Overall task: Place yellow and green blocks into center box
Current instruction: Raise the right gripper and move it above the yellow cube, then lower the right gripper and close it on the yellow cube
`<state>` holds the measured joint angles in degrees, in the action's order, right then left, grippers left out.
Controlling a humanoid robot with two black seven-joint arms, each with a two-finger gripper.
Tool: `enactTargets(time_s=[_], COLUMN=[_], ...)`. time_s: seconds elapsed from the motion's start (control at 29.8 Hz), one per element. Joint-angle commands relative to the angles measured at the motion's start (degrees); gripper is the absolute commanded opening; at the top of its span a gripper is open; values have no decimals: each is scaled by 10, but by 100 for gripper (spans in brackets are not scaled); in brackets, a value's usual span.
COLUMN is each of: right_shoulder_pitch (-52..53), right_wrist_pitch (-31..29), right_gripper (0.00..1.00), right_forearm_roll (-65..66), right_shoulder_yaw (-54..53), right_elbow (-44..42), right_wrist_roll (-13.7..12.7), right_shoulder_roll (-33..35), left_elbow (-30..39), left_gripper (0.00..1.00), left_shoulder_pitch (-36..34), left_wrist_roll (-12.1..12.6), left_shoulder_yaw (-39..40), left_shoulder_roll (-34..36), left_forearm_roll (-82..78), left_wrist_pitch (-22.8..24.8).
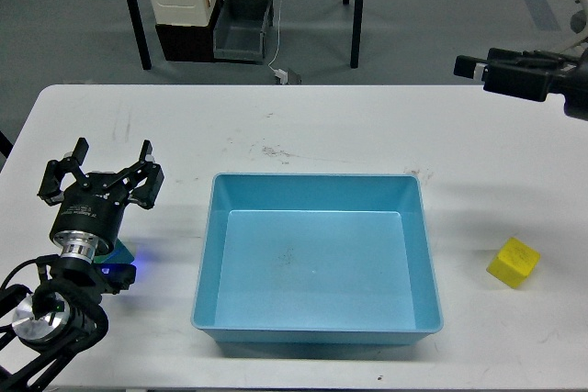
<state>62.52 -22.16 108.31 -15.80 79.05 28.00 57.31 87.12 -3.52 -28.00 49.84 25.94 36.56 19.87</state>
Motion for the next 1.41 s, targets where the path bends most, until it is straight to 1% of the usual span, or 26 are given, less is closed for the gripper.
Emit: enactTargets(time_s=[0.0, 0.2, 0.3, 0.44, 0.91, 1.24, 1.37], right_shoulder_pitch=[28, 29, 28, 23, -7, -10, -10], right_wrist_pitch=[0, -3, -15, -58, -58, -58, -58], right_gripper=[99, 99, 99, 100, 100, 98, 95], right_forearm_roll=[94, 133, 134, 125, 126, 135, 135], right_shoulder_yaw=[87, 150, 166, 169, 179, 216, 216], right_elbow=[4, 4, 4, 3, -4, -26, -40], right_wrist_roll=[0, 0, 0, 0, 0, 0, 0], right_shoulder_roll=[6, 8, 6, 2, -69, -82, -91], left_elbow=[-2, -5, -5, -5, -5, -12, -12], left_gripper=[100, 100, 100, 100, 100, 100, 100], left_shoulder_pitch=[0, 0, 0, 0, 0, 1, 1], left_wrist_roll=[0, 0, 0, 0, 0, 0, 0], left_shoulder_yaw=[1, 1, 1, 1, 1, 1, 1], left_shoulder_roll=[0, 0, 0, 0, 0, 0, 0], left_forearm_roll=[0, 0, 0, 0, 0, 1, 1], left_wrist_pitch=[0, 0, 0, 0, 0, 0, 0])
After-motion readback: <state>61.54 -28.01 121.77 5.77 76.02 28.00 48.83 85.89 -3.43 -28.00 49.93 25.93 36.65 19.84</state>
